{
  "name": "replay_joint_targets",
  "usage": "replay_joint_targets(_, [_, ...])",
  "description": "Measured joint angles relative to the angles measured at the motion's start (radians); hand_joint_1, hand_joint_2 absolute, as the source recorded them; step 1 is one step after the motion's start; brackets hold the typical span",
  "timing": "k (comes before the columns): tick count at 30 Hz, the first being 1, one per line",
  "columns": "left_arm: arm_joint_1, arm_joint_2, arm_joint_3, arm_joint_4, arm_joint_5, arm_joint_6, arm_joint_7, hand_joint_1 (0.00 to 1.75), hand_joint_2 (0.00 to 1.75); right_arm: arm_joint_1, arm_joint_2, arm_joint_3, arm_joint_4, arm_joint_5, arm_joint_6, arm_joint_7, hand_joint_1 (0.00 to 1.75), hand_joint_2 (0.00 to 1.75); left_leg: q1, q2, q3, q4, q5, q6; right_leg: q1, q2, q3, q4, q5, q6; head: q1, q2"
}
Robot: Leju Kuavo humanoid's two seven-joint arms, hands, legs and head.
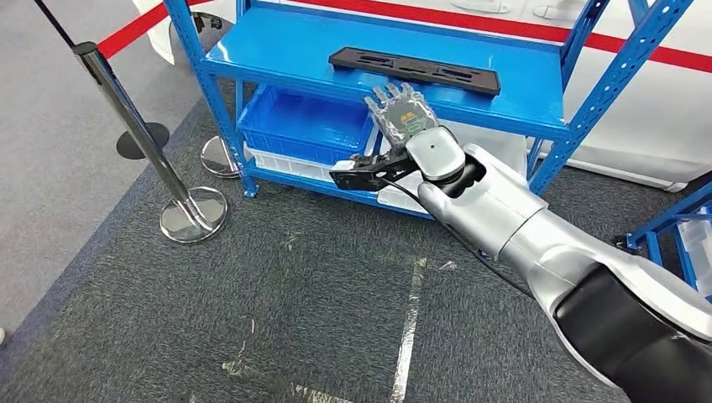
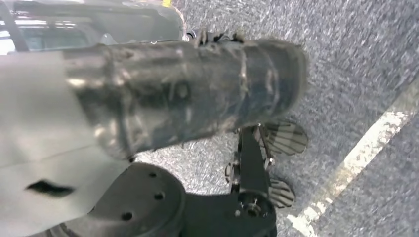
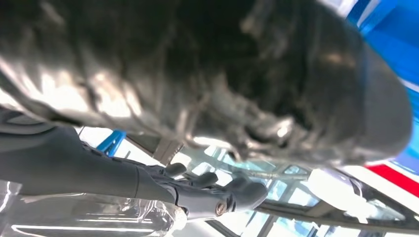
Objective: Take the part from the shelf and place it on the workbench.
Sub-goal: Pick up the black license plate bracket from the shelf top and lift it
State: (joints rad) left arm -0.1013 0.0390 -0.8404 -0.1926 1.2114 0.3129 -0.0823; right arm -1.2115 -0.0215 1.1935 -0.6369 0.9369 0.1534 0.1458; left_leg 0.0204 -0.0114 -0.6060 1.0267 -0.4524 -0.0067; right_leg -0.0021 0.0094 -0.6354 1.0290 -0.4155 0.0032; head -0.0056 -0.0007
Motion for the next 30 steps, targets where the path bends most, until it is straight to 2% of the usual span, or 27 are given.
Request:
replay_joint_targets(2, [0.001, 0.0, 0.0, 0.0, 0.0, -0.004, 0.001, 0.0, 0.0, -0.001, -0.001, -0.001, -0.002, 0.001, 0.0, 0.0, 0.0, 0.0, 0.001, 0.003, -0.005, 0.016, -0.013, -0.01, -0.005, 0.0, 0.01, -0.011, 0.001, -0.008, -0.001, 0.0])
replay_joint_targets(3, [0.002, 0.0, 0.0, 0.0, 0.0, -0.006, 0.001, 0.0, 0.0, -0.003, -0.002, -0.001, -0.002, 0.001, 0.0, 0.0, 0.0, 0.0, 0.001, 0.004, -0.02, 0.049, -0.031, -0.014, -0.008, -0.001, 0.017, -0.016, 0.001, -0.014, -0.002, 0.0])
replay_joint_targets(6, [0.003, 0.0, 0.0, 0.0, 0.0, -0.009, 0.001, 0.0, 0.0, -0.002, -0.002, -0.001, -0.004, 0.003, 0.001, -0.002, 0.0, 0.0, 0.002, 0.006, -0.113, 0.219, -0.093, -0.019, -0.006, -0.002, 0.028, -0.019, -0.005, -0.028, -0.004, 0.0])
replay_joint_targets(7, [0.002, 0.0, 0.0, 0.0, 0.0, -0.01, 0.001, 0.0, 0.0, 0.001, -0.002, -0.001, -0.004, 0.004, 0.001, -0.003, 0.0, 0.0, 0.002, 0.006, -0.136, 0.251, -0.092, -0.02, -0.005, -0.002, 0.032, -0.018, -0.008, -0.029, -0.004, 0.0])
replay_joint_targets(8, [0.002, 0.0, 0.0, 0.0, 0.0, -0.011, 0.001, 0.0, 0.0, 0.003, -0.002, -0.001, -0.004, 0.005, 0.001, -0.003, 0.0, 0.0, 0.002, 0.006, -0.143, 0.247, -0.073, -0.021, -0.004, -0.001, 0.035, -0.017, -0.012, -0.03, -0.004, 0.0])
replay_joint_targets(9, [0.003, 0.0, 0.0, 0.0, -0.001, -0.012, 0.001, 0.0, 0.0, 0.004, -0.002, -0.001, -0.004, 0.005, 0.001, -0.003, 0.0, 0.0, 0.002, 0.007, -0.133, 0.214, -0.043, -0.02, -0.004, -0.001, 0.039, -0.015, -0.016, -0.029, -0.004, 0.0])
replay_joint_targets(10, [0.003, 0.0, 0.0, 0.0, -0.001, -0.012, 0.001, 0.0, 0.0, 0.004, -0.002, -0.001, -0.004, 0.006, 0.001, -0.003, 0.0, 0.0, 0.002, 0.007, -0.108, 0.152, -0.004, -0.018, -0.004, 0.0, 0.043, -0.012, -0.022, -0.027, -0.004, 0.0])
replay_joint_targets(11, [0.003, 0.0, 0.0, 0.0, -0.001, -0.013, 0.001, 0.0, 0.0, 0.004, -0.002, -0.001, -0.004, 0.007, 0.002, -0.003, 0.0, 0.0, 0.002, 0.008, -0.081, 0.095, 0.022, -0.016, -0.004, 0.001, 0.046, -0.009, -0.027, -0.023, -0.004, 0.0])
replay_joint_targets(12, [0.003, 0.0, 0.0, 0.0, -0.001, -0.013, 0.001, 0.0, 0.0, 0.003, -0.002, -0.001, -0.005, 0.007, 0.002, -0.003, 0.0, 0.0, 0.0, 0.007, -0.059, 0.05, 0.035, -0.012, -0.002, 0.002, 0.046, -0.004, -0.032, -0.019, -0.004, 0.0])
replay_joint_targets(13, [0.002, 0.0, 0.0, 0.0, -0.001, -0.014, 0.001, 0.0, 0.0, 0.002, -0.002, -0.001, -0.006, 0.008, 0.002, -0.004, 0.0, 0.0, -0.001, 0.007, -0.045, 0.019, 0.039, -0.008, 0.0, 0.002, 0.045, -0.001, -0.036, -0.014, -0.003, 0.0])
replay_joint_targets(17, [0.001, 0.0, 0.0, 0.0, -0.001, -0.017, 0.001, 0.0, 0.0, 0.001, -0.001, -0.003, -0.006, -0.019, 0.003, -0.011, 0.0, 0.0, -0.001, 0.003, -0.034, 0.004, 0.03, 0.012, 0.002, 0.0, 0.039, 0.012, -0.053, 0.002, -0.001, 0.0])
replay_joint_targets(19, [0.001, 0.0, 0.0, 0.0, -0.001, -0.019, 0.002, 0.0, 0.0, 0.002, -0.001, -0.011, -0.006, -0.044, 0.002, -0.012, 0.0, 0.0, 0.002, 0.004, -0.027, -0.001, 0.028, 0.021, -0.001, -0.001, 0.002, 0.089, -0.094, 0.012, 0.001, 0.0])
replay_joint_targets(21, [0.001, 0.001, 0.0, 0.0, -0.001, -0.02, 0.003, 0.0, 0.0, 0.007, -0.001, -0.023, -0.006, -0.069, 0.0, -0.013, 0.0, 0.0, 0.002, 0.004, -0.021, -0.002, 0.024, 0.027, -0.003, -0.002, -0.064, 0.215, -0.139, 0.018, 0.002, 0.0])
replay_joint_targets(22, [0.001, 0.001, 0.0, 0.0, 0.0, -0.02, 0.003, 0.0, 0.0, 0.012, -0.001, -0.028, -0.005, -0.079, 0.0, -0.014, 0.0, 0.0, 0.002, 0.004, -0.017, -0.002, 0.021, 0.029, -0.004, -0.002, -0.091, 0.257, -0.144, 0.019, 0.002, 0.0])
replay_joint_targets(23, [0.001, 0.001, 0.0, 0.0, 0.0, -0.02, 0.003, 0.0, 0.0, 0.016, -0.001, -0.032, -0.004, -0.087, 0.0, -0.014, 0.0, 0.0, 0.002, 0.003, -0.013, -0.002, 0.017, 0.03, -0.005, -0.002, -0.104, 0.268, -0.13, 0.02, 0.002, 0.0])
replay_joint_targets(24, [0.001, 0.001, 0.0, 0.0, 0.0, -0.02, 0.003, 0.0, 0.0, 0.019, -0.001, -0.037, -0.003, -0.092, 0.0, -0.015, 0.0, 0.0, 0.002, 0.001, -0.007, -0.002, 0.013, 0.029, -0.007, -0.002, -0.099, 0.241, -0.099, 0.018, 0.002, 0.0])
replay_joint_targets(26, [0.003, 0.001, 0.0, 0.0, 0.0, -0.021, 0.003, 0.0, 0.0, 0.019, -0.001, -0.049, -0.001, -0.095, 0.0, -0.016, 0.0, 0.0, 0.002, -0.002, 0.005, -0.002, 0.004, 0.024, -0.006, -0.002, -0.053, 0.118, -0.02, 0.01, 0.002, 0.0])
replay_joint_targets(27, [0.002, 0.0, 0.0, 0.0, 0.0, -0.021, 0.003, 0.0, 0.0, 0.016, -0.001, -0.056, -0.001, -0.096, 0.0, -0.016, 0.0, 0.0, 0.0, -0.003, 0.007, 0.0, 0.0, 0.02, -0.004, -0.002, -0.029, 0.061, 0.004, 0.006, 0.002, 0.0])
replay_joint_targets(28, [0.002, 0.0, 0.0, 0.0, 0.0, -0.021, 0.003, 0.0, 0.0, 0.014, 0.0, -0.062, -0.001, -0.096, -0.001, -0.016, 0.0, 0.0, -0.001, -0.004, 0.008, -0.001, -0.002, 0.016, -0.001, -0.002, -0.012, 0.024, 0.013, 0.001, 0.002, 0.0])
replay_joint_targets(30, [0.0, 0.0, 0.0, 0.0, 0.0, -0.022, 0.003, 0.0, 0.0, 0.013, 0.001, -0.069, -0.001, -0.097, -0.001, -0.017, 0.0, 0.0, -0.002, -0.004, 0.007, -0.003, -0.003, 0.006, 0.005, -0.002, -0.002, 0.001, 0.006, -0.004, 0.0, 0.0])
